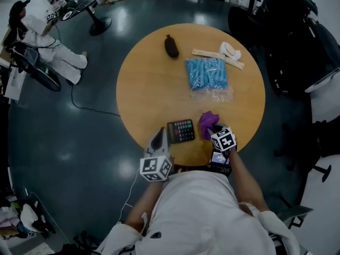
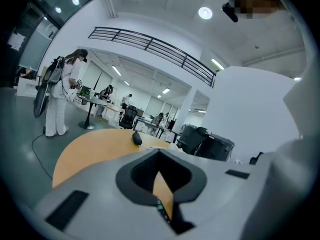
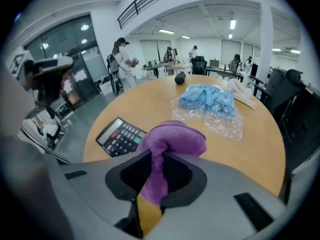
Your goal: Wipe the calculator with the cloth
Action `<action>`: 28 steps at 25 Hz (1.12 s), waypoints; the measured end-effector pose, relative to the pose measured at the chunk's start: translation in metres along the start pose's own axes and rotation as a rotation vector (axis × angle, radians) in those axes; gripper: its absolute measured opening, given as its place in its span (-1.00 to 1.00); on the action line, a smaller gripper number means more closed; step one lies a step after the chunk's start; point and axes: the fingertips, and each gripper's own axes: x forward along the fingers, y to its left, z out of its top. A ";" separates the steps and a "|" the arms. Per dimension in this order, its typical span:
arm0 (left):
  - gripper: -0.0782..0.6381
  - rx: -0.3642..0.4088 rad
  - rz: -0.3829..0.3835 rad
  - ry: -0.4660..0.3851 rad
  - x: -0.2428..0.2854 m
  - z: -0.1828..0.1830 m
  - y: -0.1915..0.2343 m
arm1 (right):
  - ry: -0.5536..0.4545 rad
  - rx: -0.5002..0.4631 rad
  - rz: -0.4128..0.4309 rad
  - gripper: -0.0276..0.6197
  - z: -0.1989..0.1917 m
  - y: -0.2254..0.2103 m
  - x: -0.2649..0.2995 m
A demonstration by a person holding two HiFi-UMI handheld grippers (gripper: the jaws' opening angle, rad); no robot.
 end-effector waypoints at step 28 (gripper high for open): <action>-0.76 0.035 -0.051 0.051 -0.002 -0.011 -0.005 | -0.070 0.058 -0.038 -0.41 0.036 0.005 -0.027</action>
